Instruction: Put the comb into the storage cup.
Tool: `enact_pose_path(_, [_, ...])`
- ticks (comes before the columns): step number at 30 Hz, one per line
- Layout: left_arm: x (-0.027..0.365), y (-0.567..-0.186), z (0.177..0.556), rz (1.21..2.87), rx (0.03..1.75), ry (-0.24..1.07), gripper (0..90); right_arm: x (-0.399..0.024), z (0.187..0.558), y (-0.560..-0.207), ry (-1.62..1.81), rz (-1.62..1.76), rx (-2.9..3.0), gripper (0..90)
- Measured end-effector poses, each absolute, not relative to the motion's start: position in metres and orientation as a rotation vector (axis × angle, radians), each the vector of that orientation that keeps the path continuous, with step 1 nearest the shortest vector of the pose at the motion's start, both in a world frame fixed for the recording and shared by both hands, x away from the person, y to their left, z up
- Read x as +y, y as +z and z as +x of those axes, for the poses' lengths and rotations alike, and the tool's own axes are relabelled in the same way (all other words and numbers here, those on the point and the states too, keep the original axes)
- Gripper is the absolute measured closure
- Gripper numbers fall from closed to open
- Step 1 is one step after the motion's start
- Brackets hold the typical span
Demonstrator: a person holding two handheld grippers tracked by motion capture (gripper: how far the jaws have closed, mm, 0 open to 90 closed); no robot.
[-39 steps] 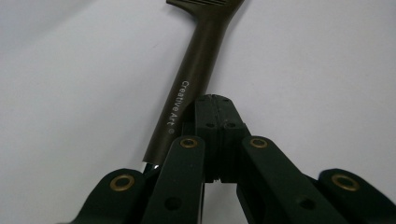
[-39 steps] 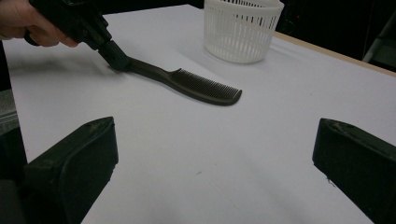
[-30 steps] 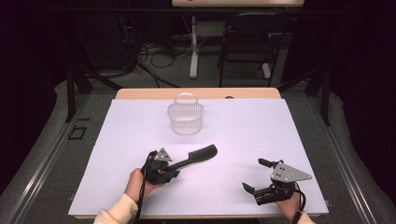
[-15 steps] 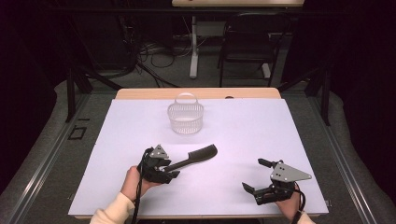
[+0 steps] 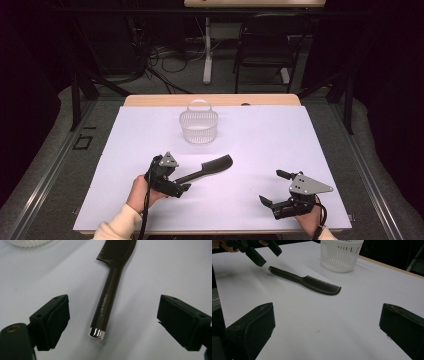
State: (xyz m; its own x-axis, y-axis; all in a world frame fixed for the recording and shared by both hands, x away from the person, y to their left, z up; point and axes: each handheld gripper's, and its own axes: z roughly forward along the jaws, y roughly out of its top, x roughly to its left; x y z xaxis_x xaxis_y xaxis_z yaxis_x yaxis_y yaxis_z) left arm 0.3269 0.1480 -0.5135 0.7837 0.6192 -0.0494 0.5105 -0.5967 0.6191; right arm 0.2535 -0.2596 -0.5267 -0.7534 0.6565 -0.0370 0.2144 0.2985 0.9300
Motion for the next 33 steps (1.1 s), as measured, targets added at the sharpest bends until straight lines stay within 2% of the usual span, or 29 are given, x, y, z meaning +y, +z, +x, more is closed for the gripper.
enact_pose_path(7, [0.149, -0.512, 0.333, 2.358, 0.846, 0.252, 0.2, -0.260, 0.253, -0.527, 1.447, 0.781, 2.161, 0.0])
enact_pose_path(33, [0.129, -0.507, 0.355, 2.483, 0.797, 0.228, 0.0, -0.260, 0.253, -0.527, 1.447, 0.780, 2.163, 0.0])
